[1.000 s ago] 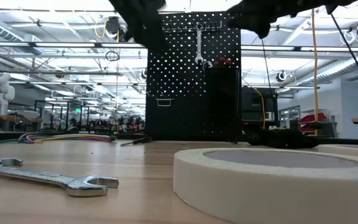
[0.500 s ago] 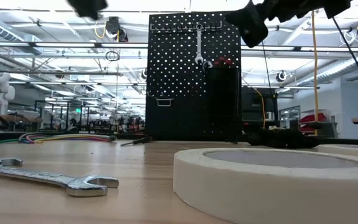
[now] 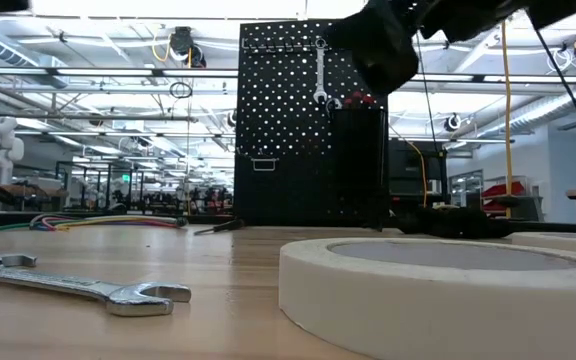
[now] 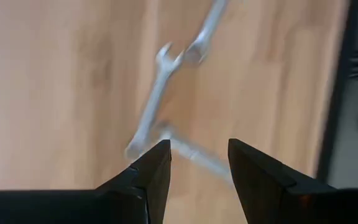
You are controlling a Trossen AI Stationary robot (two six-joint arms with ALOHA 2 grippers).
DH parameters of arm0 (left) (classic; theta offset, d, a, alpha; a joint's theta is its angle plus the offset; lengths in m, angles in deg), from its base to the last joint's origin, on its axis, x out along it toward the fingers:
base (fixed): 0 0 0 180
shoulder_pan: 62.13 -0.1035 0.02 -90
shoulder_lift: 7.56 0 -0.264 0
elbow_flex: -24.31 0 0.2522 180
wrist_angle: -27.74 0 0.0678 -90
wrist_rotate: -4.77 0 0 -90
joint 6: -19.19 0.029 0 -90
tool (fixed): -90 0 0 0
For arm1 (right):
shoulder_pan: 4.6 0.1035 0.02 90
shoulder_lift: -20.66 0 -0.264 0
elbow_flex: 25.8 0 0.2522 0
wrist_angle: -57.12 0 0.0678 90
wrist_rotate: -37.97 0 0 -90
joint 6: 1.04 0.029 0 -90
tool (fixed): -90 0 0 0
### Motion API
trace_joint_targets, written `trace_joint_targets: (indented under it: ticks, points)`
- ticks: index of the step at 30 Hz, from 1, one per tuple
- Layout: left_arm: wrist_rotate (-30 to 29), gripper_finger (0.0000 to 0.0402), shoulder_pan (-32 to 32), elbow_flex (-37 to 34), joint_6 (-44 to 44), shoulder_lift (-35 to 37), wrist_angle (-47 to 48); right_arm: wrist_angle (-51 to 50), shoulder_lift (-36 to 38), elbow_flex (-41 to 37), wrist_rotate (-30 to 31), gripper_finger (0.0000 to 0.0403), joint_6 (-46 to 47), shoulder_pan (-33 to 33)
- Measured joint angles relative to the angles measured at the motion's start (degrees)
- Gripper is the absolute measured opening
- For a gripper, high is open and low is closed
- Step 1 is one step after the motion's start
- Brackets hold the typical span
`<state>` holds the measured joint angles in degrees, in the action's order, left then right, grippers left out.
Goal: Hang tools onto peg board
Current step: Hang the silver wrench on the peg board
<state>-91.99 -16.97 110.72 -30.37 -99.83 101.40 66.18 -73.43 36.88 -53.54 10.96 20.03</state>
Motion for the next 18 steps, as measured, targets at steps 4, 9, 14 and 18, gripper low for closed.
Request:
trace_joint_targets:
  ticks: [4, 9, 14, 18]
  points:
    - [-3.28, 0.0145, 4.73, -1.24, -8.08, 1.79, 4.30, -7.37, -6.80, 9.82, 4.46, 0.0228, -0.71, 2.18]
    - [-3.01, 0.0128, 9.76, -4.93, -15.78, 3.46, 1.49, -10.53, -15.76, 22.31, 5.98, 0.0228, -0.85, 2.30]
    - [-3.14, 0.0125, 11.59, -10.62, -15.71, 3.52, -4.81, -10.55, -24.11, 32.98, 6.76, 0.0228, -1.37, 1.98]
    - [-5.67, 0.0125, 11.60, -16.99, -14.61, 3.49, -7.50, -10.95, -30.55, 39.74, 13.74, 0.0228, -3.80, 1.70]
